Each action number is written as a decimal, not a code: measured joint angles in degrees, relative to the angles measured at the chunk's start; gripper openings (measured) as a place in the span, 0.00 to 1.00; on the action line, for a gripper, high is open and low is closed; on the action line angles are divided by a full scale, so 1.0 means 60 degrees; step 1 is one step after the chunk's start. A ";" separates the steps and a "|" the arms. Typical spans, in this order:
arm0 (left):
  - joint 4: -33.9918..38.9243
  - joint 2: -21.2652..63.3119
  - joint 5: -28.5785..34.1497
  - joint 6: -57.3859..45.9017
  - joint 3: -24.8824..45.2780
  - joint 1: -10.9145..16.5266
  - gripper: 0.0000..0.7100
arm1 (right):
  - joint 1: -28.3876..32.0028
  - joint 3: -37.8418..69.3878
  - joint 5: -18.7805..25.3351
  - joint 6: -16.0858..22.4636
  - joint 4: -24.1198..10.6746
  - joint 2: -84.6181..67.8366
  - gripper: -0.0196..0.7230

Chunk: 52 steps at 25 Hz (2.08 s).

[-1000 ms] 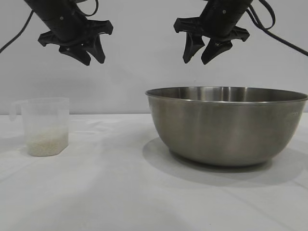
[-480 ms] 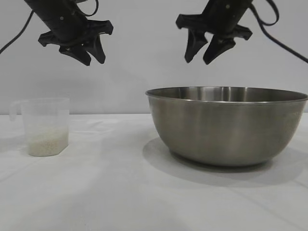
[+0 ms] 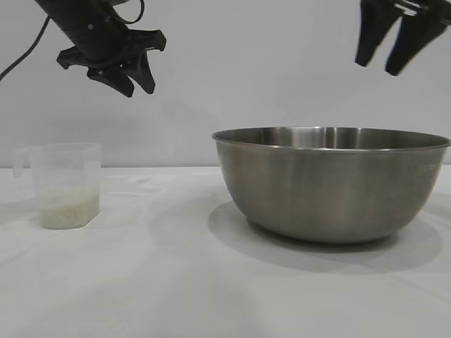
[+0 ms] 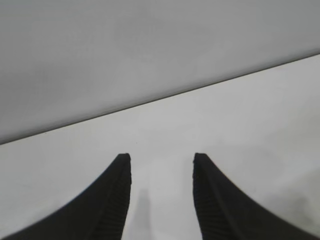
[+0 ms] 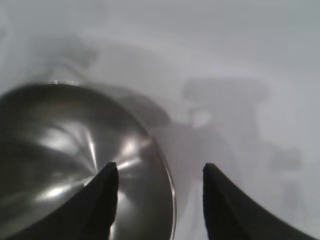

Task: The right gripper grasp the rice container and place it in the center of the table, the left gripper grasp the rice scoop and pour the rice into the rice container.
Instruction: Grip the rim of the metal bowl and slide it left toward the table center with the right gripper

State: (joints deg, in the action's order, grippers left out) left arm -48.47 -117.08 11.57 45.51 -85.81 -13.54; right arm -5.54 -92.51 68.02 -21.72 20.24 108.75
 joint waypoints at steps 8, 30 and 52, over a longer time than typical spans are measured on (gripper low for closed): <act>0.0000 0.0000 0.0080 0.0000 0.0000 0.0000 0.37 | 0.0070 0.0000 0.0380 0.0000 -0.0497 0.0468 0.52; 0.0000 0.0000 0.0263 0.0000 0.0000 0.0000 0.37 | -0.0345 0.0277 0.0262 0.0036 -0.0214 0.1992 0.07; 0.0032 0.0000 0.0313 0.0000 0.0000 0.0000 0.37 | -0.2262 0.0277 -0.0318 0.0122 -0.0035 0.1774 0.81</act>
State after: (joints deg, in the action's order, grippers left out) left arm -48.28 -117.08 13.45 45.51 -85.81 -13.54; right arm -19.11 -90.85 66.11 -20.98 20.03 119.40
